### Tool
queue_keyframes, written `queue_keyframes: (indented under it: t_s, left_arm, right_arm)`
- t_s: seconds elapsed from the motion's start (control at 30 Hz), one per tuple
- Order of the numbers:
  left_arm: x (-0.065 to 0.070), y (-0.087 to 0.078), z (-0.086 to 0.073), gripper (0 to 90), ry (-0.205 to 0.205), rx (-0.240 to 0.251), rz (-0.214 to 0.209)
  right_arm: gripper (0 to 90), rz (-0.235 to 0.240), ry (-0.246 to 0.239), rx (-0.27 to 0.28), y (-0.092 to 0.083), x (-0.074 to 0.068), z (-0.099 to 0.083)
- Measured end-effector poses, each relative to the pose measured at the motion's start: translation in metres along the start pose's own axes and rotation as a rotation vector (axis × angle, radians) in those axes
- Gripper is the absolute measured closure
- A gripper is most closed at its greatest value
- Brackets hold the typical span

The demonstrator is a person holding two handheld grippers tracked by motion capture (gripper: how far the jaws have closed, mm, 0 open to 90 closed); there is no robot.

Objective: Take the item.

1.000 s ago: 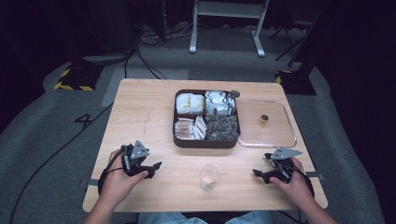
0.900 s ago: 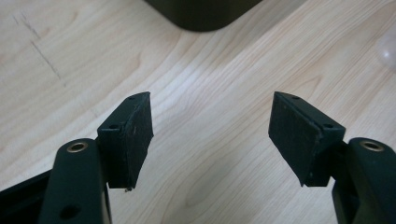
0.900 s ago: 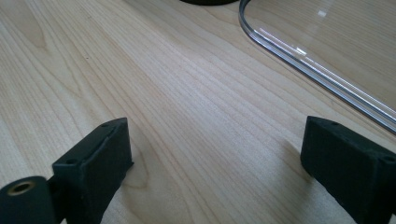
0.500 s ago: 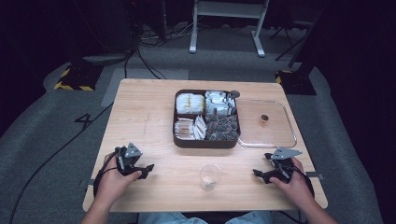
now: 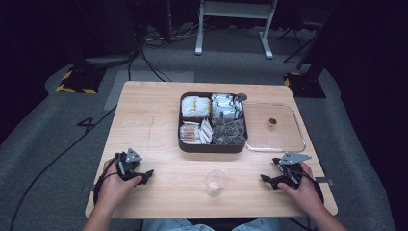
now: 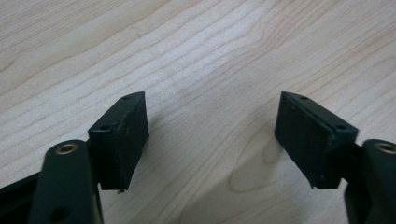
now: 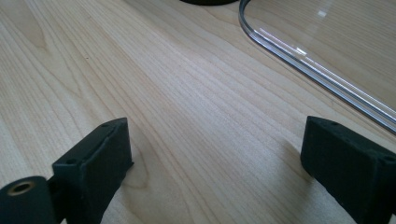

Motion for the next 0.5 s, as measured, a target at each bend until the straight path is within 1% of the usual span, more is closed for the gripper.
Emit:
queue_keyframes:
  t_s: [0.07, 0.13, 0.17, 0.2, 0.23, 0.27, 0.5]
  left_arm:
    - [-0.0009, 0.0002, -0.0001, 23.0, 0.005, 0.002, 0.003]
    - [-0.0025, 0.0036, -0.0005, 17.5, 0.012, 0.024, 0.002]
    - [-0.0025, 0.0036, -0.0005, 14.4, 0.012, 0.024, 0.002]
    - [-0.0029, 0.0058, -0.0004, 14.4, 0.013, 0.046, 0.002]
    - [-0.0033, 0.0084, -0.0005, 11.6, 0.014, 0.067, 0.0]
    - [-0.0035, 0.0089, 0.0001, 9.2, 0.012, 0.067, 0.007]
    - [-0.0035, 0.009, 0.0002, 8.7, 0.012, 0.067, 0.007]
  right_arm:
    - [8.8, 0.0, 0.0, 0.0, 0.0, 0.0, 0.0]
    - [8.8, 0.0, 0.0, 0.0, 0.0, 0.0, 0.0]
    - [8.9, 0.0, 0.0, 0.0, 0.0, 0.0, 0.0]
    - [8.9, 0.0, 0.0, 0.0, 0.0, 0.0, 0.0]
    - [8.8, 0.0, 0.0, 0.0, 0.0, 0.0, 0.0]
    - [8.8, 0.0, 0.0, 0.0, 0.0, 0.0, 0.0]
    - [8.8, 0.0, 0.0, 0.0, 0.0, 0.0, 0.0]
Point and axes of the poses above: each handheld gripper's, and its own axes: y roughly forward along the jaws, z roughly out of its top, x roughly to its right, the point moved 6 cm from there along y, roughly forward along the jaws, and after that the axes turned 9 degrees about -z, right-handed, at the moved point
